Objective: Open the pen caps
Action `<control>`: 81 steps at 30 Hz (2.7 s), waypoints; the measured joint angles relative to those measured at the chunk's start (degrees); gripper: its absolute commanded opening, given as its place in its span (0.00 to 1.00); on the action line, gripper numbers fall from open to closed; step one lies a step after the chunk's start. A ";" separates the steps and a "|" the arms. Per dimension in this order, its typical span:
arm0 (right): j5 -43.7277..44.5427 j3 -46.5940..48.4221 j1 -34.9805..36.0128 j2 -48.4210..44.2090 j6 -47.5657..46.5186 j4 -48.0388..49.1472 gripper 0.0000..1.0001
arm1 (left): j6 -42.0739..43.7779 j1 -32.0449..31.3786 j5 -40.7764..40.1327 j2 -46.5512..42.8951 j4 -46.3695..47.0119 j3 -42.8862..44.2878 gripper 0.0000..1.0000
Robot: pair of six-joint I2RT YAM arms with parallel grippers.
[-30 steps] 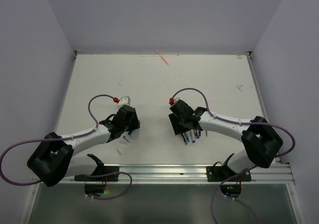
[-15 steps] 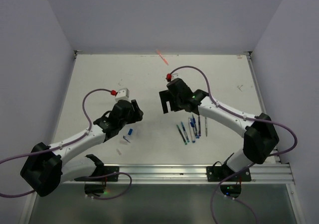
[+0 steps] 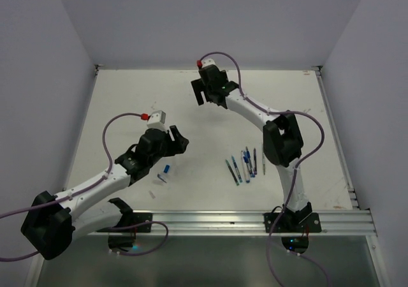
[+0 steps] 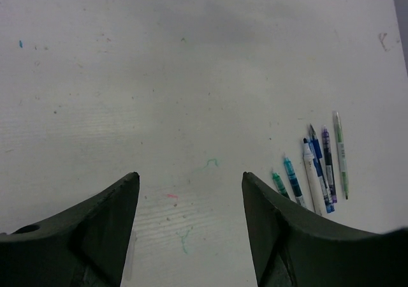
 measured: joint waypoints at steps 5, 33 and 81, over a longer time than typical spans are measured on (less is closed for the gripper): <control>-9.29 18.84 -6.05 12.94 -3.98 0.00 0.99 | 0.09 -0.50 1.11 -1.33 1.79 -1.27 0.69; -25.27 46.75 -13.46 40.54 -7.72 3.13 0.88 | 0.26 -0.76 0.42 0.09 6.56 -2.89 0.69; -26.69 49.75 -13.92 43.74 -9.73 7.37 0.28 | 1.51 -0.76 -1.07 -13.60 6.03 -3.48 0.71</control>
